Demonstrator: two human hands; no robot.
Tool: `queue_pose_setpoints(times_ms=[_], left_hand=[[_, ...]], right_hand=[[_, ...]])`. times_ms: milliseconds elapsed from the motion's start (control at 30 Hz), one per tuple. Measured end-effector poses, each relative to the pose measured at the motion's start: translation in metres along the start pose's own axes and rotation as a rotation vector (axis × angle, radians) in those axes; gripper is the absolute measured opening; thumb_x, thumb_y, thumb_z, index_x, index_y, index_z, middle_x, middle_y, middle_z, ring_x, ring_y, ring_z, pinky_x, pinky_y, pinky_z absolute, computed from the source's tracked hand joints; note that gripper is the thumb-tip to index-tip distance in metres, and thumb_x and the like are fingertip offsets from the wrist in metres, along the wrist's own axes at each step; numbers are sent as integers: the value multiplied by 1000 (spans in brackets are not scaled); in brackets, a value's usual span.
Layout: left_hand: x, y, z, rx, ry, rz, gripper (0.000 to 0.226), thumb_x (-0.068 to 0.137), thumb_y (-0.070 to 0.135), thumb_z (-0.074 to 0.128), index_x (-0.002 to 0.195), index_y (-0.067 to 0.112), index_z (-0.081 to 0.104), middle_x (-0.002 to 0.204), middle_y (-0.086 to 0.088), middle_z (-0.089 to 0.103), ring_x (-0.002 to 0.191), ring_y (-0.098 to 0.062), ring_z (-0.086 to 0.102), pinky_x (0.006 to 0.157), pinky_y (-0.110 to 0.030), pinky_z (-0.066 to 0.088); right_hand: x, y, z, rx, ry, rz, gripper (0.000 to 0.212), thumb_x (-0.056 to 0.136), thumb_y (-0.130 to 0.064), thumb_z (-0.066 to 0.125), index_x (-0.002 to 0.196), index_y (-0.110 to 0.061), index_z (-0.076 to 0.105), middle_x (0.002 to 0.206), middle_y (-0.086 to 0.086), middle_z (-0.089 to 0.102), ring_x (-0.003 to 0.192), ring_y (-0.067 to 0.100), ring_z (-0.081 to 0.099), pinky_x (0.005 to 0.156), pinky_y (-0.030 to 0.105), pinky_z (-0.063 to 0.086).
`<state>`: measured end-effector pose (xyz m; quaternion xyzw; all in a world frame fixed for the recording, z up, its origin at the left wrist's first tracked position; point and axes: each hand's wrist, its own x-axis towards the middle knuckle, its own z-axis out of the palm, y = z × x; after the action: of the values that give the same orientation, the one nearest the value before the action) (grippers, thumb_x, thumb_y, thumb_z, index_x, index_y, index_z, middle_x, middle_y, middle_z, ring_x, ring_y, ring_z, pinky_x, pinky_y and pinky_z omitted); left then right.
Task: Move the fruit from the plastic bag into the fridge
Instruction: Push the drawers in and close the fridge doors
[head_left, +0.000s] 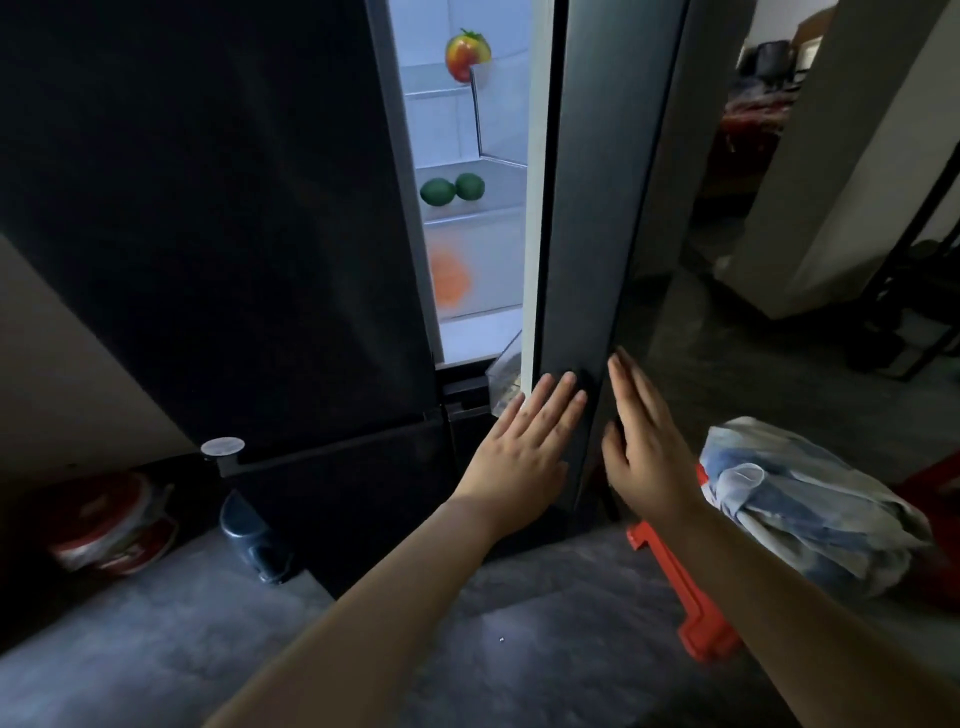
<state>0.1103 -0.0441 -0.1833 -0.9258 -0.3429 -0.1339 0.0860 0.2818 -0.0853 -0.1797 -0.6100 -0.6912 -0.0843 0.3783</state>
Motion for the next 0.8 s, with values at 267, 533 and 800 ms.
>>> queue_pose_setpoints(times_ms=[267, 533, 800], left_hand=[[8, -29, -4, -40, -94, -185, 73, 98, 32, 34, 144, 13, -19, 153, -6, -25, 142, -19, -20, 119, -36, 0], [16, -71, -5, -34, -156, -307, 81, 96, 49, 34, 147, 14, -19, 153, -3, -28, 140, -12, -26, 118, -30, -6], [22, -75, 7, 238, 62, -247, 77, 93, 38, 46, 150, 7, 4, 158, -11, -4, 146, -24, -2, 118, -42, 13]], right_hand=[[41, -6, 23, -25, -132, -139, 65, 85, -3, 52, 146, -6, 29, 154, 7, 26, 142, 14, 22, 115, 27, 21], [100, 6, 30, -131, -121, -266, 68, 91, -15, 53, 149, -9, 18, 159, 9, 5, 146, 24, 4, 116, 42, 21], [150, 37, 48, -175, -96, -419, 73, 89, -21, 58, 149, -7, 19, 157, 16, 7, 146, 31, 4, 116, 49, 18]])
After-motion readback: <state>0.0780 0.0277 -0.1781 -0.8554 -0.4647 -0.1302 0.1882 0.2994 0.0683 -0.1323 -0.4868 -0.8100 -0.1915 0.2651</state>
